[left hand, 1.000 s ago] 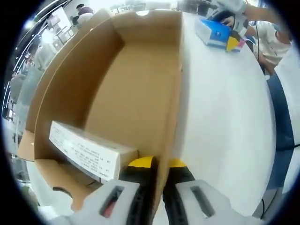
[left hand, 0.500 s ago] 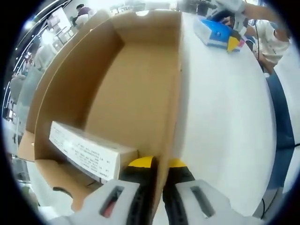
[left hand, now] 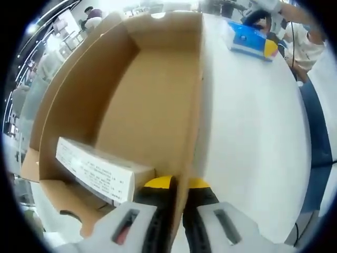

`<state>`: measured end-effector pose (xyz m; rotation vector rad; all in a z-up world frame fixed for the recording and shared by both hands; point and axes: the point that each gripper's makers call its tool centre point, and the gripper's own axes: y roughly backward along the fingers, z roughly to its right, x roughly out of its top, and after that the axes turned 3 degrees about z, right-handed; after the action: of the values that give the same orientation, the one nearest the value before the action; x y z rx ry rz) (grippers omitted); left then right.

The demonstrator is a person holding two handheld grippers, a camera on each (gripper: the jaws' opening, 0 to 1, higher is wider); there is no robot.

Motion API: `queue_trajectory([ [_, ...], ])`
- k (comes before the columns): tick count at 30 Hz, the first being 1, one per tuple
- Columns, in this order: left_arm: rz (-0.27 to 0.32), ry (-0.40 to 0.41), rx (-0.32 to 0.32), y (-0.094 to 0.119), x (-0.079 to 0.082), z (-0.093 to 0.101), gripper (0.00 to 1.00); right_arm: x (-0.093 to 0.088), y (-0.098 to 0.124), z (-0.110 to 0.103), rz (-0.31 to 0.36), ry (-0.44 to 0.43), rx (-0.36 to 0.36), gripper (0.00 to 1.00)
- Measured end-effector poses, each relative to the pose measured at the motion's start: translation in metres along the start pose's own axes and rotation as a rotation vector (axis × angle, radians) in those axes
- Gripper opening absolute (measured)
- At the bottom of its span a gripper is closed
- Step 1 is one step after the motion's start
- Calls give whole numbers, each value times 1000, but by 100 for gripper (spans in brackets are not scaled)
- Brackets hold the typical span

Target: Operate the shoe box by opening the lid, removing the specified soft item, and placing it in the target area until the item is outside and the box remains undamaged.

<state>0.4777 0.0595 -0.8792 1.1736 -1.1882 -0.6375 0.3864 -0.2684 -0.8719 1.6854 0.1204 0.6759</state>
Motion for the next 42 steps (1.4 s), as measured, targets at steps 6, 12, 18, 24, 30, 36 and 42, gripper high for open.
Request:
queue_trajectory([
  [6,1,-4,1,1,1,2,4,0,1,0,-9,26,-11,78],
  [12,2,-3,2,0,1,2,4,0,-1,1,-17,28,-16,77],
  [18,-5,18,-12,-1,0,3,4,2,1,0,-14,28,-1,76],
  [24,0,3,1,-2,0,1,4,1,3,-1,-19,58,14,76],
  [30,-1,5,0,1,3,4,4,2,4,1,-52,139,56,75],
  [36,5,-7,6,2,3,3,4,5,4,6,-102,259,86,75],
  [42,6,-10,3,1,1,1,4,7,3,8,-130,488,152,75],
])
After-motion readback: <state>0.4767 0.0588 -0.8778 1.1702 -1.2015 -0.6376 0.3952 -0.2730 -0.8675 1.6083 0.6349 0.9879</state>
